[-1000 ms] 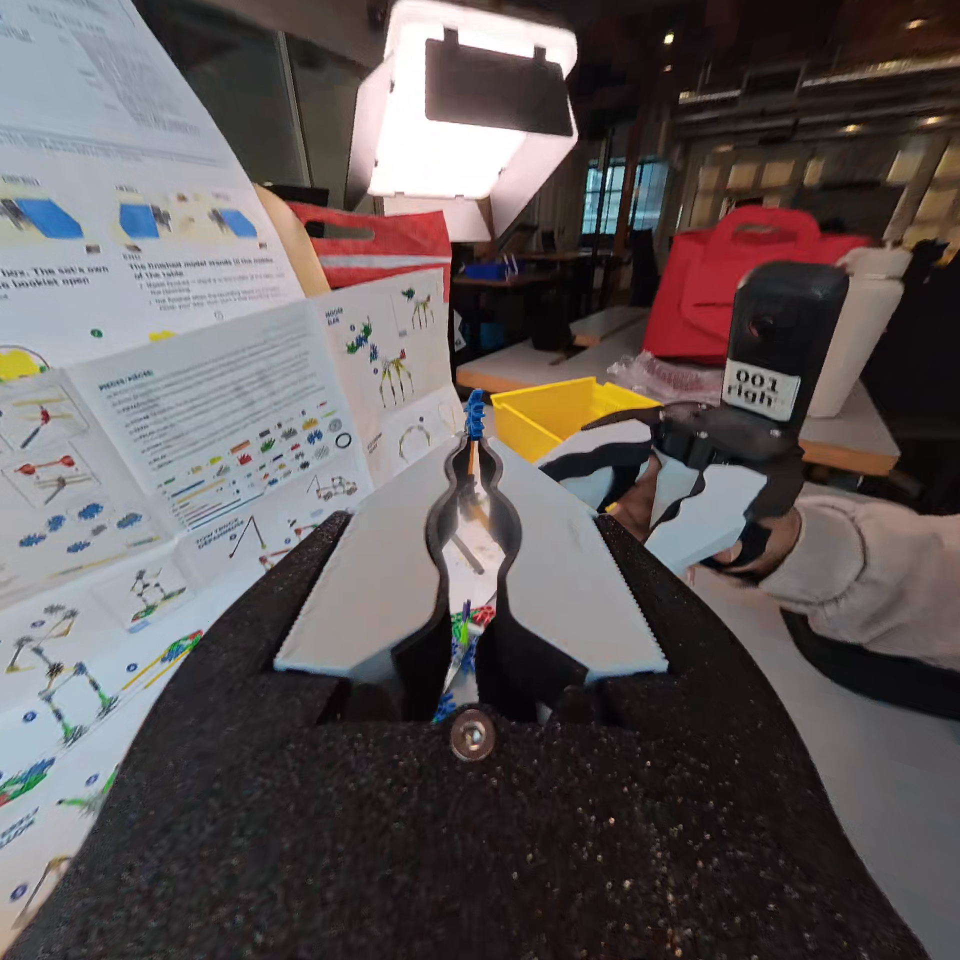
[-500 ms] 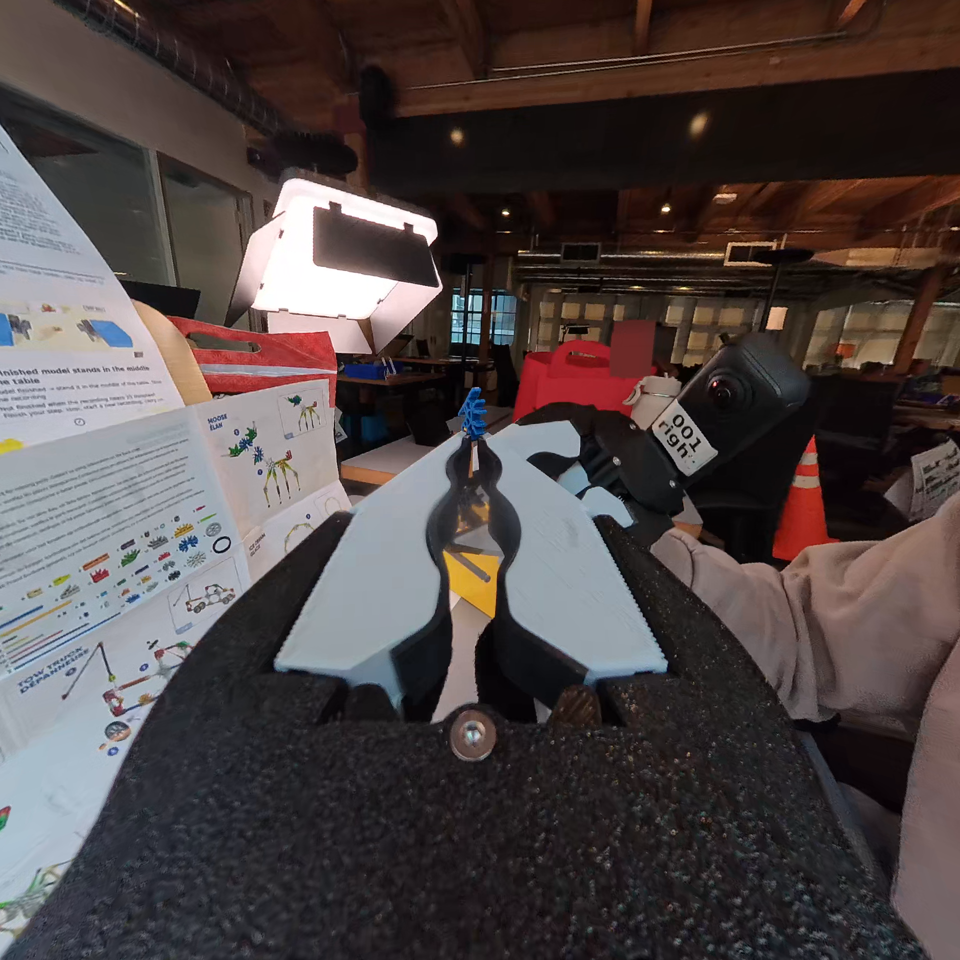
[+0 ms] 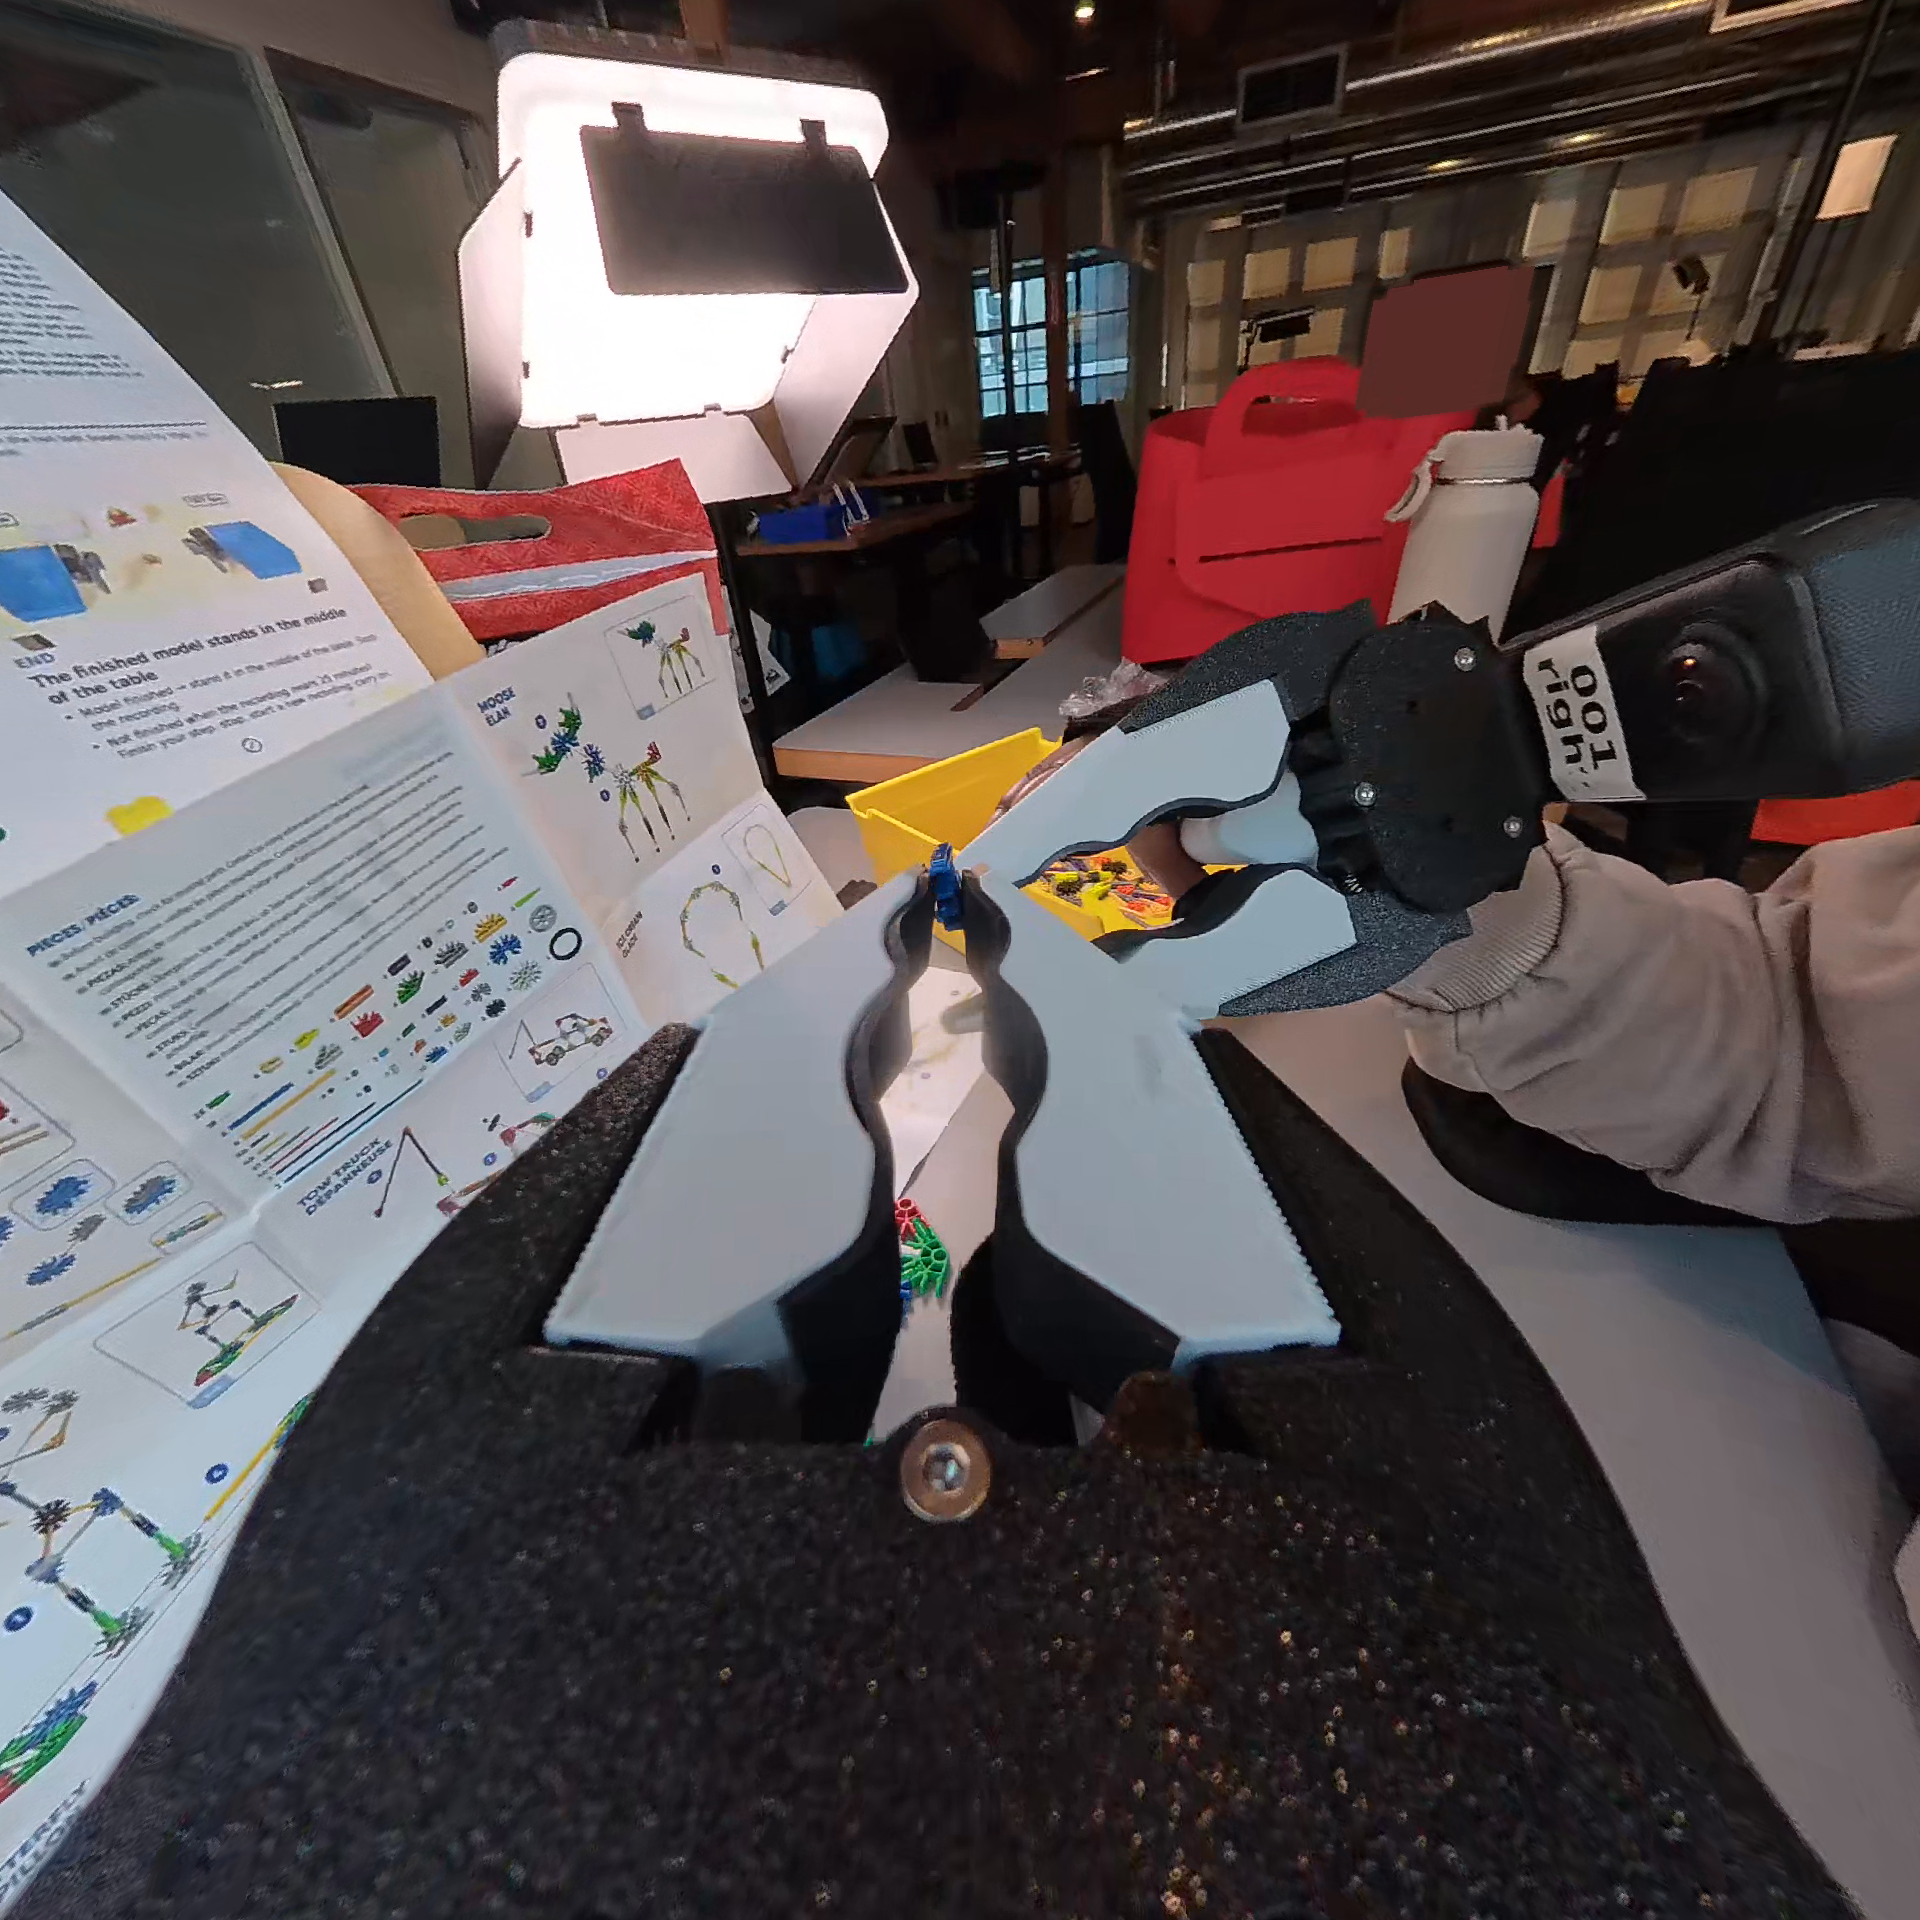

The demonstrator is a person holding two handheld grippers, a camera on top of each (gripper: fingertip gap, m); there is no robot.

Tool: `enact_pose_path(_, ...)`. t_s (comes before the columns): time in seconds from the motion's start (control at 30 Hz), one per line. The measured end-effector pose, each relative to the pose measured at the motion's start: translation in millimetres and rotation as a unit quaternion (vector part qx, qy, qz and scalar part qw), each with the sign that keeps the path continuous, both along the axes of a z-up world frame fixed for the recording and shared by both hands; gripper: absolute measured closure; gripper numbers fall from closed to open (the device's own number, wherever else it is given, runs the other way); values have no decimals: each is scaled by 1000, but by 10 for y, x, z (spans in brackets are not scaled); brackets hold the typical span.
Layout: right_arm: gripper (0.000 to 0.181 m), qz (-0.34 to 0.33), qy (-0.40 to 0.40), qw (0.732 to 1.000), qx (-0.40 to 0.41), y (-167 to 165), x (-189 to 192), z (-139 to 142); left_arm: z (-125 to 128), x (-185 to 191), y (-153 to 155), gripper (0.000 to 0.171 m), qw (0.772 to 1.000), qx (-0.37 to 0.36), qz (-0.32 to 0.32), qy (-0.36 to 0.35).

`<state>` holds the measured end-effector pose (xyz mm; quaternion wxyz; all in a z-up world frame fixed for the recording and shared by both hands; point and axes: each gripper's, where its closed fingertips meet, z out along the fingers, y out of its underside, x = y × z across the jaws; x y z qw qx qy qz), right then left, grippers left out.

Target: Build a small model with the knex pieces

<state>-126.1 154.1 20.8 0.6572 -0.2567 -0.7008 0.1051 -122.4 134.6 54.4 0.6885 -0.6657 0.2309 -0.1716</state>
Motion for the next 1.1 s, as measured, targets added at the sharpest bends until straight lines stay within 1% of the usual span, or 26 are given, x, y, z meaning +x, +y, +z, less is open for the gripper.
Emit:
enact_pose_path(0.07,161,19,14,999,-23,-41,25,55,51,27,-41,169,1000,14,-20,-15)
enact_pose_path(0.13,160,48,37,996,-66,-93,62,155,139,33,-99,169,997,30,-49,-54)
enact_pose_path(0.2,148,70,73,987,-123,-94,125,316,224,-4,-150,170,992,48,-71,-93)
enact_pose_path(0.23,139,80,93,982,-146,-80,167,410,256,-38,-167,170,990,57,-75,-106)
enact_pose_path(0.27,135,96,107,974,-177,-79,220,494,266,-73,-173,170,989,61,-75,-110)
enact_pose_path(0.33,135,143,110,953,-245,-115,325,597,276,-95,-206,170,988,70,-84,-109)
enact_pose_path(0.4,137,199,67,930,-300,-237,395,555,273,-33,-268,170,986,75,-112,-99)
enact_pose_path(0.43,138,218,39,924,-313,-308,414,497,228,38,-297,170,985,66,-134,-83)
enact_pose_path(0.47,139,223,17,925,-308,-357,413,427,161,108,-308,170,986,54,-147,-61)
enact_pose_path(0.53,141,216,-30,938,-269,-447,382,237,34,221,-304,170,986,40,-159,-23)
enact_pose_path(0.6,147,214,-71,942,-249,-539,348,65,-47,352,-341,170,981,22,-192,-16)
enact_pose_path(0.7,175,216,-75,940,-252,-552,316,21,-115,439,-345,170,978,4,-210,-14)
enact_pose_path(0.77,177,230,-75,931,-273,-550,339,44,-108,451,-347,170,976,-7,-216,-27)
enact_pose_path(0.8,177,229,-72,928,-286,-533,330,57,-98,448,-333,170,977,-7,-211,-32)
enact_pose_path(0.83,178,214,-61,929,-295,-478,294,75,-84,421,-290,170,981,-2,-192,-34)
enact_pose_path(0.9,180,161,-35,929,-330,-298,174,94,-79,311,-140,170,993,25,-118,-12)
enact_pose_path(0.97,180,135,0,914,-383,-186,58,99,-74,197,-15,170,997,64,-29,39)
enact_pose_path(1.0,180,128,13,901,-414,-152,9,86,-82,147,32,169,993,86,16,77)
enact_pose_path(1.03,180,124,23,887,-444,-128,-35,68,-97,102,70,169,984,110,63,128)
enact_pose_path(1.07,181,123,29,870,-477,-120,-76,42,-115,66,101,170,967,135,109,185)
enact_pose_path(1.1,180,123,36,848,-514,-118,-112,23,-135,36,125,170,944,161,152,245)
